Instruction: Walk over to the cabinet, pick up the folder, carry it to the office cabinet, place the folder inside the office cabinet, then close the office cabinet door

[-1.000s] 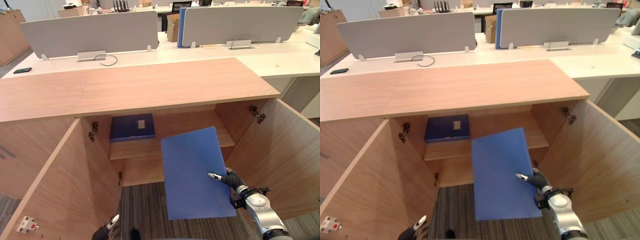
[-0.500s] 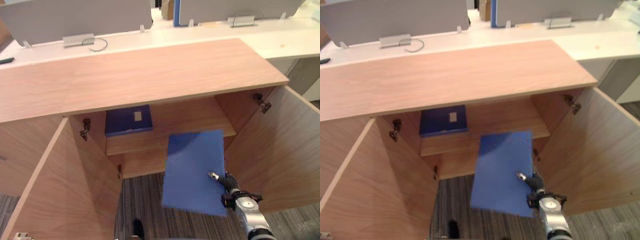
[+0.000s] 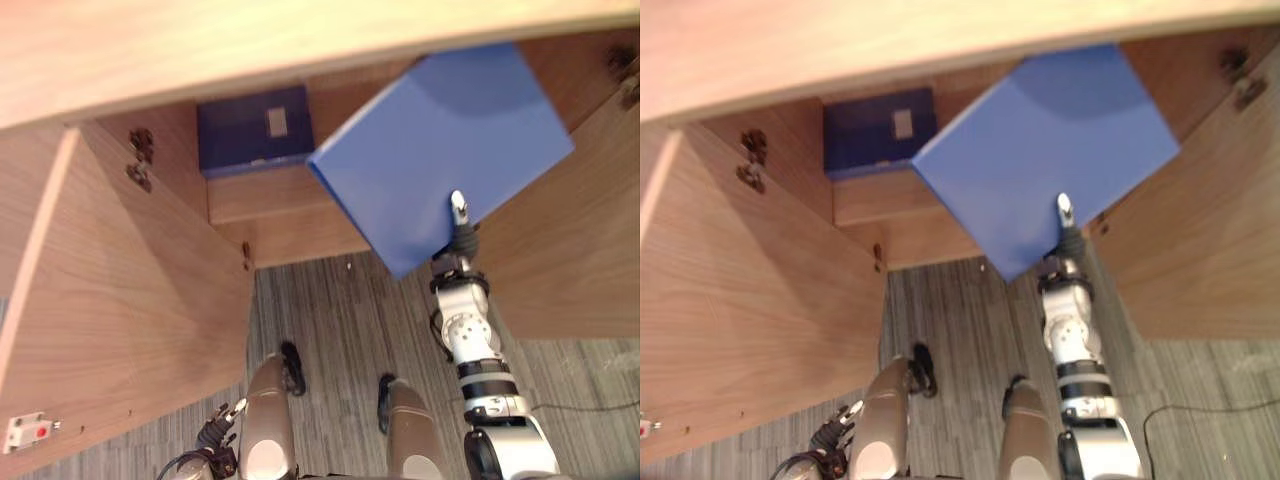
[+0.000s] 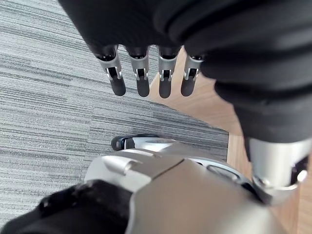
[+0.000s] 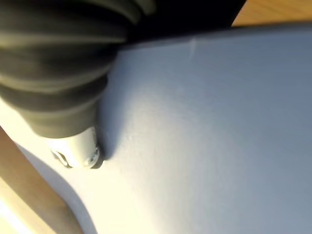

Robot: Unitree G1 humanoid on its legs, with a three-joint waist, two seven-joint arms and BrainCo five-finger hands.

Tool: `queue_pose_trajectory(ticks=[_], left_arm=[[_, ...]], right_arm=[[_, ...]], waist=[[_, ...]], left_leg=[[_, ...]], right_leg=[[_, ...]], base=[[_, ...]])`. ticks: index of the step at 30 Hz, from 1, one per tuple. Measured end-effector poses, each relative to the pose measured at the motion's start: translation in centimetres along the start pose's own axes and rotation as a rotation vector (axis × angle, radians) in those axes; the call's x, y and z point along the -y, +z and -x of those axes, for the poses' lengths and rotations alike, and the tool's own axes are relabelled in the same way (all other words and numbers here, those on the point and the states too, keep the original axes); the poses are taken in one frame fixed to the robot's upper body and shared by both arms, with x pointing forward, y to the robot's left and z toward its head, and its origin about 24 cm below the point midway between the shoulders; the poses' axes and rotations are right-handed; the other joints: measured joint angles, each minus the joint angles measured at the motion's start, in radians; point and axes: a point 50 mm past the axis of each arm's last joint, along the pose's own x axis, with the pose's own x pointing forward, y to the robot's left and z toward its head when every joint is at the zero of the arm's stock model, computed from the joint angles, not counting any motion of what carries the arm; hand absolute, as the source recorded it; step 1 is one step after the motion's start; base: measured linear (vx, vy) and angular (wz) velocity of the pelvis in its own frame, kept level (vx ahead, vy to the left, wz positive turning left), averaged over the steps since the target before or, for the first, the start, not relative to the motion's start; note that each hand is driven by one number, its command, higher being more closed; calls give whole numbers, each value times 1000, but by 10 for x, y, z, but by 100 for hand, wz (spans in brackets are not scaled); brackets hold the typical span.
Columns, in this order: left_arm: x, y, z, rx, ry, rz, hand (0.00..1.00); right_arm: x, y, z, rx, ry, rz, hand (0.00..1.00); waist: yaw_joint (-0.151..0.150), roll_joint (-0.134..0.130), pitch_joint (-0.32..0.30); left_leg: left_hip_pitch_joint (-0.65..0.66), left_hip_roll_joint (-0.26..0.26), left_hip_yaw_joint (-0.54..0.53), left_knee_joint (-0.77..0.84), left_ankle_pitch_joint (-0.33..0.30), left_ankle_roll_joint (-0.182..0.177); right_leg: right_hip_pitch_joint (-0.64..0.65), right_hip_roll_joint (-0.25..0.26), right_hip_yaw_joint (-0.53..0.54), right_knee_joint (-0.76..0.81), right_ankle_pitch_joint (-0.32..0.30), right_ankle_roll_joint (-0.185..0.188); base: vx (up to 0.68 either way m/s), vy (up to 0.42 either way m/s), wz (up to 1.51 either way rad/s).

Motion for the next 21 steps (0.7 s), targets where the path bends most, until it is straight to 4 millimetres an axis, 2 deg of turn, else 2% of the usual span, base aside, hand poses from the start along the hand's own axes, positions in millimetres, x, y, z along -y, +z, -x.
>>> queue_pose_trajectory(ticks=[2, 6, 8, 11, 13, 16, 21], left_arm=[[3, 7, -2, 29, 2, 18, 0], [10, 32, -12, 85, 3, 37, 0], [11, 35, -14, 94, 12, 58, 0], [13, 37, -15, 98, 23, 89, 0], [15, 35, -15, 93, 32, 114, 0], [20, 33, -16, 80, 41, 142, 0], [27, 34, -17, 77, 48, 143, 0]], right_arm=[[-15, 16, -13, 44, 47, 18, 100], [-75, 68, -49, 181, 198, 29, 100], [-92, 85, -61, 217, 209, -12, 100], [-104, 102, -74, 248, 192, -63, 100], [-114, 123, -85, 280, 159, -99, 100], [-117, 143, -93, 310, 109, -158, 100], [-121, 158, -104, 298, 12, -242, 100]], waist=[[9, 0, 9], [23, -9, 61], [26, -11, 71], [31, -13, 74], [35, -15, 75], [43, -20, 79], [47, -24, 81]], left_leg=[[-78, 1, -7, 72, -19, 10], [-276, 11, -22, 208, -36, 27], [-334, -5, -31, 235, -36, 31], [-396, -21, -39, 246, -30, 34], [-464, -41, -57, 245, -10, 41], [-521, -59, -76, 238, 18, 41], [-577, -96, -108, 218, 48, 47]], right_leg=[[-81, -16, 8, 86, -29, 11], [-288, -37, 15, 257, -62, 32], [-349, -56, 15, 306, -74, 37], [-407, -76, 9, 339, -82, 36], [-465, -92, -9, 356, -84, 38], [-506, -111, -33, 367, -84, 34], [-532, -144, -77, 369, -91, 34]], base=[[-83, 73, 2], [-85, 79, 1], [-98, 44, 18], [-95, 25, 26], [-95, 2, 32], [-35, -12, 29], [16, -16, 33]])
